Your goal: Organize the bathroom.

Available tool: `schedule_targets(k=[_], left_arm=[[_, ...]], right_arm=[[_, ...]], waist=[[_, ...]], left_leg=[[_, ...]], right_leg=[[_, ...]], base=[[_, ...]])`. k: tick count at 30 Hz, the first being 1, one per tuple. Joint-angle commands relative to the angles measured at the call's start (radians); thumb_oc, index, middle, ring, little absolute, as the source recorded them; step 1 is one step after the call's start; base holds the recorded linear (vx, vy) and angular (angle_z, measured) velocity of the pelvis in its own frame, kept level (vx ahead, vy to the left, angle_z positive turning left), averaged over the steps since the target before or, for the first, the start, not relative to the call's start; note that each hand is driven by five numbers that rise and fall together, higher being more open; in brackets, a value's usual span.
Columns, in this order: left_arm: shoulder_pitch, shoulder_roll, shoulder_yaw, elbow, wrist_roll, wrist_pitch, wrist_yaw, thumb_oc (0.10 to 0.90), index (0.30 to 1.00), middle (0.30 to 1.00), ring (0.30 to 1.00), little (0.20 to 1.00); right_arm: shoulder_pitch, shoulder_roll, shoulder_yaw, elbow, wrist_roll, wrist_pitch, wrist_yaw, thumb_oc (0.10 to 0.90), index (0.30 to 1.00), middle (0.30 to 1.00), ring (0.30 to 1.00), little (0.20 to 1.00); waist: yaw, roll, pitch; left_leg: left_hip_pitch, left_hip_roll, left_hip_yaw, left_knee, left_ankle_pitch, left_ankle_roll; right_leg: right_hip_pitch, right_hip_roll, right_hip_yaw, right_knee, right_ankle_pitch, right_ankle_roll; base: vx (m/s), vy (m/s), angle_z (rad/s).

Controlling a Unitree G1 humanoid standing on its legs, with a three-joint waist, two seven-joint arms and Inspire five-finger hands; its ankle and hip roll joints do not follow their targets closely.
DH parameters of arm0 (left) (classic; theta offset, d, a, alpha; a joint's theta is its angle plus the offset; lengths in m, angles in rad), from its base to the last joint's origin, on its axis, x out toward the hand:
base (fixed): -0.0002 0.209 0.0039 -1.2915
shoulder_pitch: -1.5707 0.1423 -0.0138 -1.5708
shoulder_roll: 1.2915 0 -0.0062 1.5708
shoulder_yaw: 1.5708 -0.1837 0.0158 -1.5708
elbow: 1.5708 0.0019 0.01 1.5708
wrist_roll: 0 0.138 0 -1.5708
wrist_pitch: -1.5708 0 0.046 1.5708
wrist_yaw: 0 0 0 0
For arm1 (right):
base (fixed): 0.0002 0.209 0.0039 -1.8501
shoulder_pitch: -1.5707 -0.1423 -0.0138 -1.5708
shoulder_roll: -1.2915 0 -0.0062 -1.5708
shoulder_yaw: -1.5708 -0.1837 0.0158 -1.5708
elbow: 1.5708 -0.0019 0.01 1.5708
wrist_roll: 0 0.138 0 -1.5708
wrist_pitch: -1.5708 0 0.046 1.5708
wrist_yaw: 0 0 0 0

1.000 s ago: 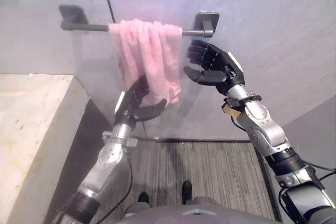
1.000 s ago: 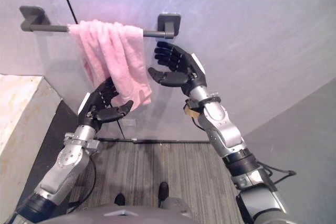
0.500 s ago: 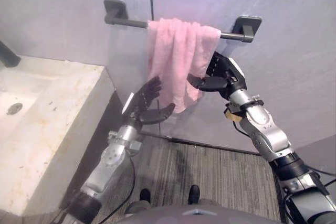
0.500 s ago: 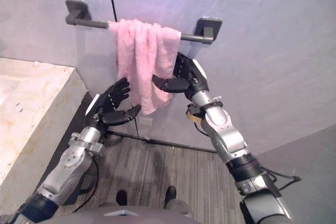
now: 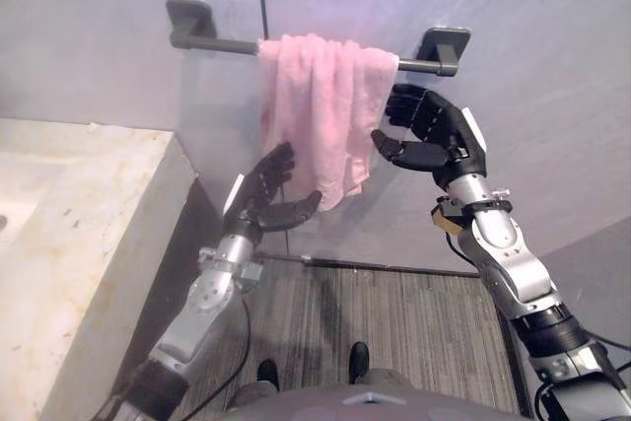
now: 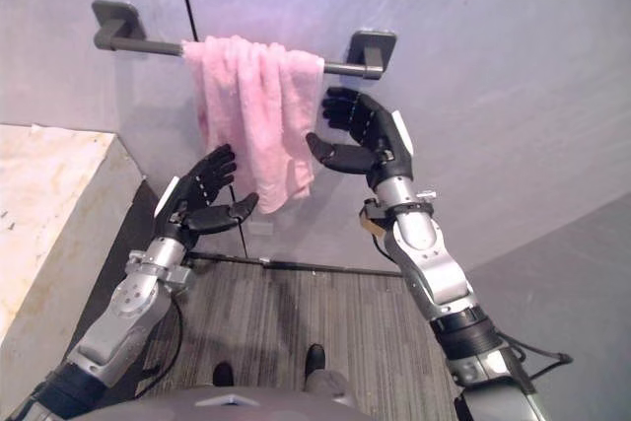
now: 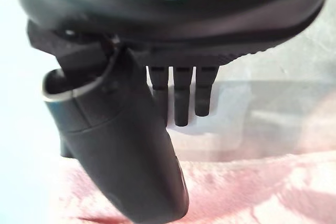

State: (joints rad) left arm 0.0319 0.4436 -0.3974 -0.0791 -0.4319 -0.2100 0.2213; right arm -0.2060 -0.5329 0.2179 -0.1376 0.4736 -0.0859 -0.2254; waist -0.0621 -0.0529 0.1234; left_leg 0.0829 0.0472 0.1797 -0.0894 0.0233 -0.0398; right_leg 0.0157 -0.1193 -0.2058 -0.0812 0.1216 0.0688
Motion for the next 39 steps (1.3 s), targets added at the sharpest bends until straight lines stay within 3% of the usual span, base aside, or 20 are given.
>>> schedule_targets(k=[1,14,26,34,35,37,38,39], left_arm=[[-0.098,-0.003,-0.017,-0.08,0.01,-0.082,-0.002,0.8,0.9,0.9,0.9,0.9],[-0.095,-0.005,-0.032,-0.063,0.0,-0.096,-0.018,0.8,0.9,0.9,0.9,0.9],[-0.083,-0.007,-0.037,-0.043,-0.018,-0.119,-0.023,0.8,0.9,0.9,0.9,0.9],[-0.091,-0.015,-0.051,-0.038,-0.005,-0.128,-0.012,0.8,0.9,0.9,0.9,0.9],[-0.092,-0.015,-0.051,-0.037,-0.006,-0.127,-0.008,0.8,0.9,0.9,0.9,0.9],[-0.092,-0.014,-0.051,-0.038,-0.007,-0.126,-0.005,0.8,0.9,0.9,0.9,0.9],[-0.092,-0.014,-0.051,-0.037,-0.005,-0.126,-0.001,0.8,0.9,0.9,0.9,0.9],[-0.088,-0.015,-0.051,-0.04,-0.004,-0.124,0.002,0.8,0.9,0.9,0.9,0.9]], right_arm=[[-0.103,-0.01,-0.112,-0.119,-0.004,-0.161,-0.027,0.8,0.9,0.9,0.9,0.9],[-0.191,-0.005,-0.062,-0.075,0.064,-0.116,0.036,0.8,0.9,0.9,0.9,0.9],[-0.282,-0.015,-0.032,0.015,0.134,-0.04,0.121,0.8,0.9,0.9,0.9,0.9],[-0.323,-0.005,-0.022,0.037,0.108,-0.05,0.113,0.8,0.9,0.9,0.9,0.9],[-0.324,-0.003,-0.023,0.038,0.105,-0.054,0.108,0.667,0.7,0.7,0.7,0.7],[-0.325,-0.002,-0.026,0.04,0.092,-0.061,0.095,0.549,0.524,0.524,0.524,0.524],[-0.326,-0.004,-0.03,0.039,0.093,-0.063,0.085,0.4,0.3,0.3,0.3,0.3],[-0.321,-0.002,-0.038,0.038,0.093,-0.064,0.082,0.4,0.3,0.3,0.3,0.3]], waist=[[-0.001,0.039,-0.076],[0.024,0.038,-0.093],[0.06,0.016,-0.097],[0.067,0.009,-0.094],[0.067,0.009,-0.094],[0.068,0.009,-0.093],[0.067,0.009,-0.092],[0.067,0.009,-0.092]], left_leg=[[0.03,0.018,0.074,0.002,-0.051,0.015],[0.027,0.014,0.063,0.002,-0.052,0.012],[0.019,0.008,0.048,0.002,-0.049,0.012],[0.02,0.002,0.044,0.002,-0.052,0.018],[0.02,0.002,0.044,0.002,-0.052,0.018],[0.021,0.0,0.044,0.002,-0.053,0.019],[0.021,-0.001,0.044,0.002,-0.053,0.021],[0.022,-0.002,0.044,0.002,-0.054,0.022]], right_leg=[[0.07,0.029,0.003,0.006,-0.08,0.072],[0.079,0.021,-0.02,0.001,-0.082,0.072],[0.084,0.009,-0.049,0.001,-0.078,0.074],[0.081,0.003,-0.05,0.005,-0.074,0.079],[0.08,0.002,-0.05,0.006,-0.073,0.079],[0.081,0.001,-0.05,0.006,-0.073,0.08],[0.081,0.0,-0.049,0.006,-0.073,0.081],[0.08,-0.001,-0.048,0.008,-0.073,0.082]], base=[[0.01,0.027,-0.18],[0.0,0.003,-0.03],[0.01,0.02,0.02],[0.0,0.037,0.03],[0.0,0.039,0.03],[0.0,0.012,0.02],[0.0,0.033,0.03],[0.0,0.0,0.0]])
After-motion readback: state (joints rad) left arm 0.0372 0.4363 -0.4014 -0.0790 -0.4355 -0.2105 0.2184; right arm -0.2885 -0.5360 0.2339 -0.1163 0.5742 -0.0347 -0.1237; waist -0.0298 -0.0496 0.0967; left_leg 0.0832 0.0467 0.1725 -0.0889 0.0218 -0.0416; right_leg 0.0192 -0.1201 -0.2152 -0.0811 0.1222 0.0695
